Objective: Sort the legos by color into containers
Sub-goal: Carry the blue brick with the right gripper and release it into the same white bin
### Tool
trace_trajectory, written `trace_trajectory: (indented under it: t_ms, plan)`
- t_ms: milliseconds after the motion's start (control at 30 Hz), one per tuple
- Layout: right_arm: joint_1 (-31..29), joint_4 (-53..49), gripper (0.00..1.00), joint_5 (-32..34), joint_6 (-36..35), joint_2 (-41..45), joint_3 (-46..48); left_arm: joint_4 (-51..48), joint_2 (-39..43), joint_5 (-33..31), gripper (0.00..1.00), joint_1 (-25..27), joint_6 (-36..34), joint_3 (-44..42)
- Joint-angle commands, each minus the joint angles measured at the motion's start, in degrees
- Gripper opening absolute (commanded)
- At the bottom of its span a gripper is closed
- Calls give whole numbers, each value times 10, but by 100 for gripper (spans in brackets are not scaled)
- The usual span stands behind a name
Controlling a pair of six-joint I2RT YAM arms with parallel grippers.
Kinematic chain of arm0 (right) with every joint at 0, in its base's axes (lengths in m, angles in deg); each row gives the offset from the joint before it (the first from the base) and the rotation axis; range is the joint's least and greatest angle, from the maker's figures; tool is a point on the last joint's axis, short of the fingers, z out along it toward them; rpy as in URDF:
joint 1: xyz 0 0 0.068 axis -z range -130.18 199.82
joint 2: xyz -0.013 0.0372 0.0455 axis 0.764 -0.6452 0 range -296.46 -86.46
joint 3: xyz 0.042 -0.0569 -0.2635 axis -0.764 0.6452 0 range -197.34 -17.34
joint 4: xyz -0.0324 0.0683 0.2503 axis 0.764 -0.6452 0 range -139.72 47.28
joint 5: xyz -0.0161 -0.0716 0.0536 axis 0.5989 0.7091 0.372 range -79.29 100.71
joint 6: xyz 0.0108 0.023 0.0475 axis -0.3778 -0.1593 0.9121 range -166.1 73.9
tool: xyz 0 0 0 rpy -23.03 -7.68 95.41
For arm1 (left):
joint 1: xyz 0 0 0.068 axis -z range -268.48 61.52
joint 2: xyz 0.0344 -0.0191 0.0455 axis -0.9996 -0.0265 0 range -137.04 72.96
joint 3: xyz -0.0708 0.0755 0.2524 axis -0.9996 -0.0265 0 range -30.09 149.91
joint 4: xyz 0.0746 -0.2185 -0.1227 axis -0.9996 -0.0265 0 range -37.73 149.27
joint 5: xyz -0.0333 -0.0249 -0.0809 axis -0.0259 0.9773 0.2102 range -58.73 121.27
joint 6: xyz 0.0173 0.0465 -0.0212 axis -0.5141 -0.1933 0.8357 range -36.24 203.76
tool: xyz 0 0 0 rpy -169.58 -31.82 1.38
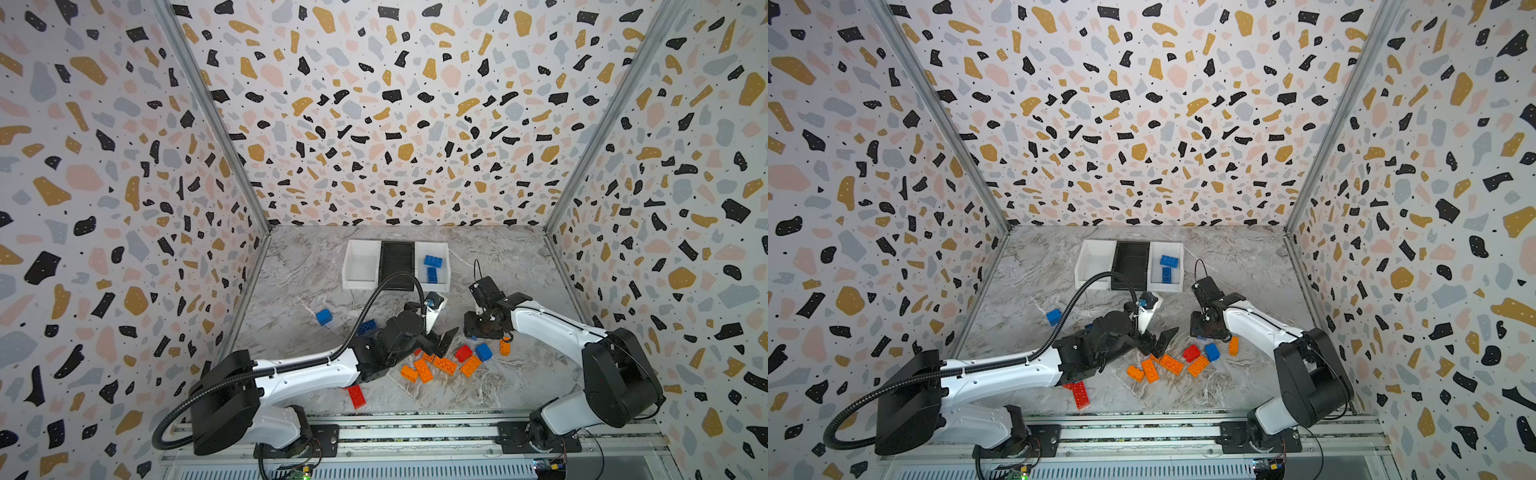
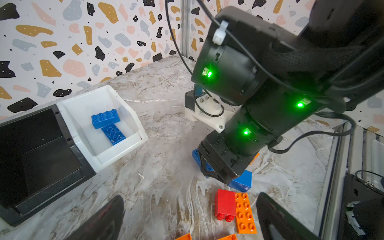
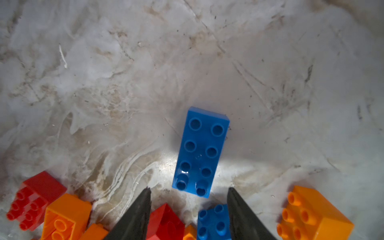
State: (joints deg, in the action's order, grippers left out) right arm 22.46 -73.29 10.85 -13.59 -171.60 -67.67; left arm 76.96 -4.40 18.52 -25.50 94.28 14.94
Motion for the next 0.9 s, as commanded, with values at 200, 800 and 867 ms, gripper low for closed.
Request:
trace_trajectory:
  t_ms: [200, 800, 867]
  plan:
    - [-2, 43, 52, 19, 18, -58, -14, -8, 72, -66, 100, 20, 39, -35]
    - [-28, -52, 30, 38, -30, -136, -291, 1, 95, -108, 100, 10, 46, -69]
    - [-29, -69, 30, 33, -45, -183, -366, 3, 100, -107, 100, -3, 47, -74]
